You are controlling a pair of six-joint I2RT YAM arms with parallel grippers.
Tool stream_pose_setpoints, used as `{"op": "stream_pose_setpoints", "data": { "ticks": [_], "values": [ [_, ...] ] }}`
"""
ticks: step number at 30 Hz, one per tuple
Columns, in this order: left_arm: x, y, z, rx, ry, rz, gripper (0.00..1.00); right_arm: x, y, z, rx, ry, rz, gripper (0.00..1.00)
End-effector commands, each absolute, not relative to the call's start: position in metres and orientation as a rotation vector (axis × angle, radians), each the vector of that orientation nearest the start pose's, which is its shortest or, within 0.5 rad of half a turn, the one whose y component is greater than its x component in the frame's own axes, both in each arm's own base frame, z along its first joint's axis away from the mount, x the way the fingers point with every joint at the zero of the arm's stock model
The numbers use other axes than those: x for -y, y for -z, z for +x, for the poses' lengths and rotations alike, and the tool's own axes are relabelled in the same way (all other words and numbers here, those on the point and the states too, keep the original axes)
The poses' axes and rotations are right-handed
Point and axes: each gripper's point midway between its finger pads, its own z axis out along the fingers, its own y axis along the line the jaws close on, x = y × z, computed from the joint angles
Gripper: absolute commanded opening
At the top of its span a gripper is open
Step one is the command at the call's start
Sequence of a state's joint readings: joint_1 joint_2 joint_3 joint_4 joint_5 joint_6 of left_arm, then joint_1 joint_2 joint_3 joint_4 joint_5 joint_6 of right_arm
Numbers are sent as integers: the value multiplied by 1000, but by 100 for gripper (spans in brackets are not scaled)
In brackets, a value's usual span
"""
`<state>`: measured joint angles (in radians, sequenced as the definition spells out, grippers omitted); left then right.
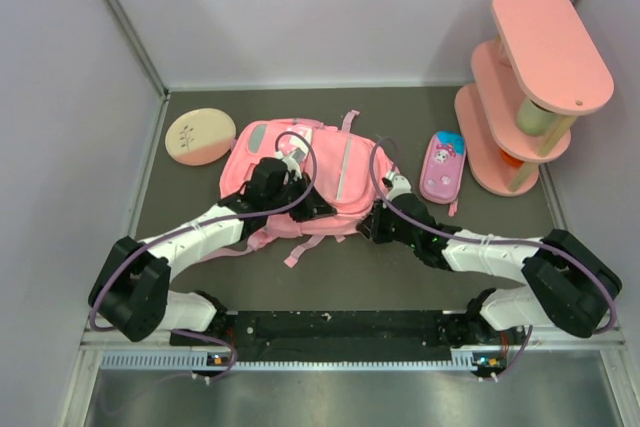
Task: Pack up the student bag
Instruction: Zip the student bag at the center of the board.
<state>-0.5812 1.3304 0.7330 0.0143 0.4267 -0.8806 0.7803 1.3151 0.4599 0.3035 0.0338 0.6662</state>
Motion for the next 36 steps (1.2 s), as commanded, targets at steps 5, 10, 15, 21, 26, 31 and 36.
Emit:
{"op": "stream_pose_setpoints", "data": {
  "ticks": [5,10,15,21,26,31,36],
  "values": [
    [293,-166,255,-2284,1305,7,0,-274,-89,256,-2131,-834,-144,0],
    [288,-165,256,-2286,1261,16,0,-235,-78,255,-2258,-567,-74,0],
    [278,-165,262,-2272,1177,22,0,-203,-72,246,-2331,-372,-92,0],
    [261,-155,260,-2311,1113,20,0,-183,-77,256,-2341,-191,-66,0],
    [241,-153,255,-2322,1074,68,0,-196,-84,255,-2342,-265,-123,0],
    [220,-146,245,-2366,996,167,0,-217,-94,239,-2322,-467,-215,0],
    [212,-140,236,-2373,982,287,0,-240,-91,199,-2342,-623,-340,0]
  ]
}}
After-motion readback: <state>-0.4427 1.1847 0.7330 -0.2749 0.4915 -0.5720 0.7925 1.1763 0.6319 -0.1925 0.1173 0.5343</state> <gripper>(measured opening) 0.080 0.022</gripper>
